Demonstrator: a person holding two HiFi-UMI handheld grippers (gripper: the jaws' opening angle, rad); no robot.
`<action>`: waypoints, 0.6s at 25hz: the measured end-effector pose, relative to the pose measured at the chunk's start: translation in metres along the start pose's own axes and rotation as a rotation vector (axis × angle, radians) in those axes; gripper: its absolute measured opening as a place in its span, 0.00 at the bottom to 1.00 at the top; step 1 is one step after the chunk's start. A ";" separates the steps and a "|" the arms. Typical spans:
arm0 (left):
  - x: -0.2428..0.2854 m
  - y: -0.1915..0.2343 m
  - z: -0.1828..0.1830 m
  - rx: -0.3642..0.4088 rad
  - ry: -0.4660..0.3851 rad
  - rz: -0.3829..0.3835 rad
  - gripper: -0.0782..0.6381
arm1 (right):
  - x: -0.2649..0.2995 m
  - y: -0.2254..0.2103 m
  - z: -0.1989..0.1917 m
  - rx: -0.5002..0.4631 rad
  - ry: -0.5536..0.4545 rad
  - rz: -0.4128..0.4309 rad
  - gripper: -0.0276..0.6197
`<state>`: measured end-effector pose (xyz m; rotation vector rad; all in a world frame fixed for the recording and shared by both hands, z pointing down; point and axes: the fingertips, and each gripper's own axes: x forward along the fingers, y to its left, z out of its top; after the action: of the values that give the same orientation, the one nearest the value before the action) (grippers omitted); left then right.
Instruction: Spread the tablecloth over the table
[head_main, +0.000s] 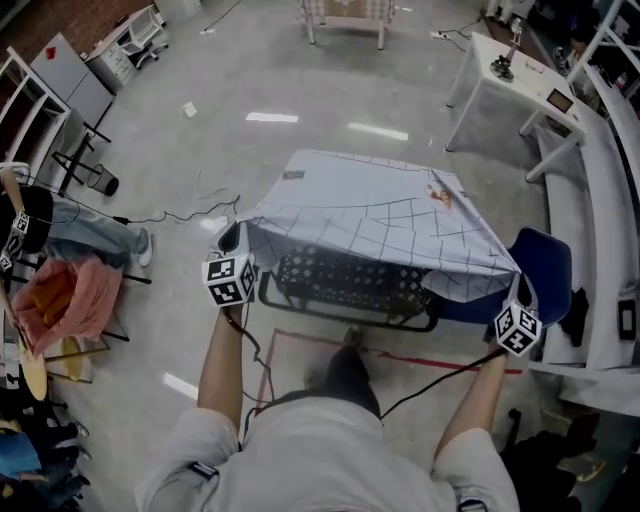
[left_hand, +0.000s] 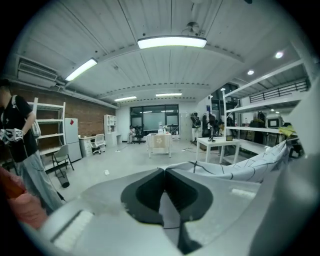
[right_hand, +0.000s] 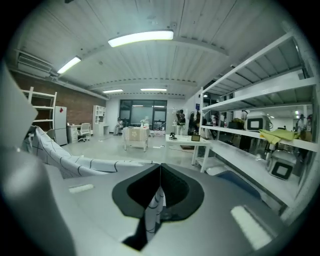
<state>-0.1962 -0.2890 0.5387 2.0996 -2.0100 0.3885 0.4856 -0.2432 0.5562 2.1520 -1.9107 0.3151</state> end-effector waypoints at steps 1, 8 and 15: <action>0.006 -0.016 0.004 0.005 -0.006 -0.026 0.14 | -0.009 -0.016 -0.002 0.002 0.004 -0.028 0.05; 0.002 -0.027 0.002 0.002 0.002 -0.045 0.14 | -0.043 -0.016 -0.024 -0.041 0.030 -0.040 0.05; -0.049 0.043 -0.018 -0.097 0.018 0.111 0.14 | -0.019 0.076 -0.035 -0.105 0.044 0.166 0.05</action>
<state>-0.2420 -0.2391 0.5385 1.9269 -2.0974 0.3198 0.4078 -0.2224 0.5867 1.9097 -2.0369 0.2832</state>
